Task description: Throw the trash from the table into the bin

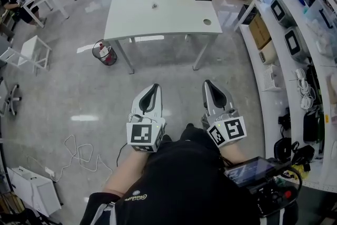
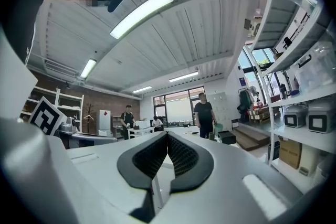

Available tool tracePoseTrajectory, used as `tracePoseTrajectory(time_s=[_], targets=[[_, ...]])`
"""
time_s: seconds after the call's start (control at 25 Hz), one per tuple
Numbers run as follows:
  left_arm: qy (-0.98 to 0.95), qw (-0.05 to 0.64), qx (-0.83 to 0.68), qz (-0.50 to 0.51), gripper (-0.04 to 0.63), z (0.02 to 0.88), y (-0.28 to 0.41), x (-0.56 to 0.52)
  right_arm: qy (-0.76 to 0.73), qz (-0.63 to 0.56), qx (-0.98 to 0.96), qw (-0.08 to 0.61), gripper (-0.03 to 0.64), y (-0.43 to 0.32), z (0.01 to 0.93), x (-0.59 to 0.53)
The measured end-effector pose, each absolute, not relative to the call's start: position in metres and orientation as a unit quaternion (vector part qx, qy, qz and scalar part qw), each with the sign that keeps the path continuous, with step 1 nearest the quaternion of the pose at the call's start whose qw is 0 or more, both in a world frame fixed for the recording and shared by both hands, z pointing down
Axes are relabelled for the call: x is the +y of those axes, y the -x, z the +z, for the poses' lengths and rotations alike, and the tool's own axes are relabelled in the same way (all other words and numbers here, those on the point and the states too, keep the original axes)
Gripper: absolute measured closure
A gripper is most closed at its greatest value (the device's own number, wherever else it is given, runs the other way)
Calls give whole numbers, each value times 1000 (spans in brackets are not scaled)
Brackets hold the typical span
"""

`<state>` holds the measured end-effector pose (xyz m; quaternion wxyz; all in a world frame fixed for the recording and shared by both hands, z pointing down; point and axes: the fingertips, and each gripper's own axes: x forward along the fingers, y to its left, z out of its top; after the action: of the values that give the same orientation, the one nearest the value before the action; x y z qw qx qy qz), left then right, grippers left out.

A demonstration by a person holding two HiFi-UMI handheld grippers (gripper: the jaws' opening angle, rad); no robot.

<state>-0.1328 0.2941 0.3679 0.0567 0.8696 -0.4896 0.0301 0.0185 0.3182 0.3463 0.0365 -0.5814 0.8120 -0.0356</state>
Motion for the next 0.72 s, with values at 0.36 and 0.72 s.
tracePoseTrajectory(time_s=[0.36,0.72], targets=[[-870,45,-490,35,586,377,121,239,564,-44,824,44,615,-12,363,265],[-855,41,-515,53,586,389,81,117,518,-60,852,44,615,-41,381,133]])
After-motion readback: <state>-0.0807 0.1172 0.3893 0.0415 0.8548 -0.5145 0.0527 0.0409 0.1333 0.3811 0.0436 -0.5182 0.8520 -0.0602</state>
